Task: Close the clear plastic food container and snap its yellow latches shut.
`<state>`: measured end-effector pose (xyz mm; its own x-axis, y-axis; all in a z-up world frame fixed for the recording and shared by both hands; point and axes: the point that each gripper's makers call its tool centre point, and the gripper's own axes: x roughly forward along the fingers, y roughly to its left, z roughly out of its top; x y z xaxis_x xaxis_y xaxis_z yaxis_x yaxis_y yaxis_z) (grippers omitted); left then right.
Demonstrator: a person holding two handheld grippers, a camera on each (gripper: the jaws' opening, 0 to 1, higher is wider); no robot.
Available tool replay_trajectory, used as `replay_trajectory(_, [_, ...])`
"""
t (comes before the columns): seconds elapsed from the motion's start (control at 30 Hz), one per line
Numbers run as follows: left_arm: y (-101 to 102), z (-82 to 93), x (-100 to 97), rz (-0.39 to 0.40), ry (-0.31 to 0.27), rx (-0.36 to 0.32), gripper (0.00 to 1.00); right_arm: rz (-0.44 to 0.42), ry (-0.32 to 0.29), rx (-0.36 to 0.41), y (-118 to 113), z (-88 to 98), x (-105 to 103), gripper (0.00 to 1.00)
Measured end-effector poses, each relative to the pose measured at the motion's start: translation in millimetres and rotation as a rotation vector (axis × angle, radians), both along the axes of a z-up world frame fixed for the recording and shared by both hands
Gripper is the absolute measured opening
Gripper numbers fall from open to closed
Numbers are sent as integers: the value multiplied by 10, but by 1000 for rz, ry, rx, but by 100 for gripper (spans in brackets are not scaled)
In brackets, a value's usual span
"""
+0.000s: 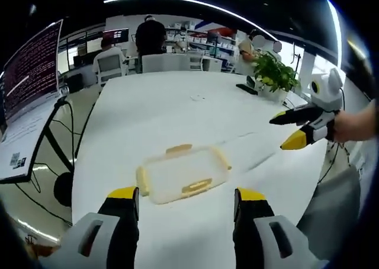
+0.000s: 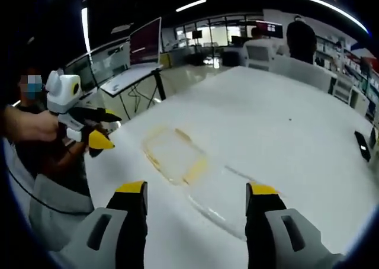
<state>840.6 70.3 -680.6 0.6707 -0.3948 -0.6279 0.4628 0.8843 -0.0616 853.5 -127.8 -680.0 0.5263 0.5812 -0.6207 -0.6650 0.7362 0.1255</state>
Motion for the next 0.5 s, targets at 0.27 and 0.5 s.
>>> replay_trajectory(0.27, [-1,11,151,-140,1,60,60,106,-18,-40,107,-50,128,65])
replay_trajectory(0.5, [16,-19,200,-305,16,115,59,203,-13,-55,224,-56,205,65])
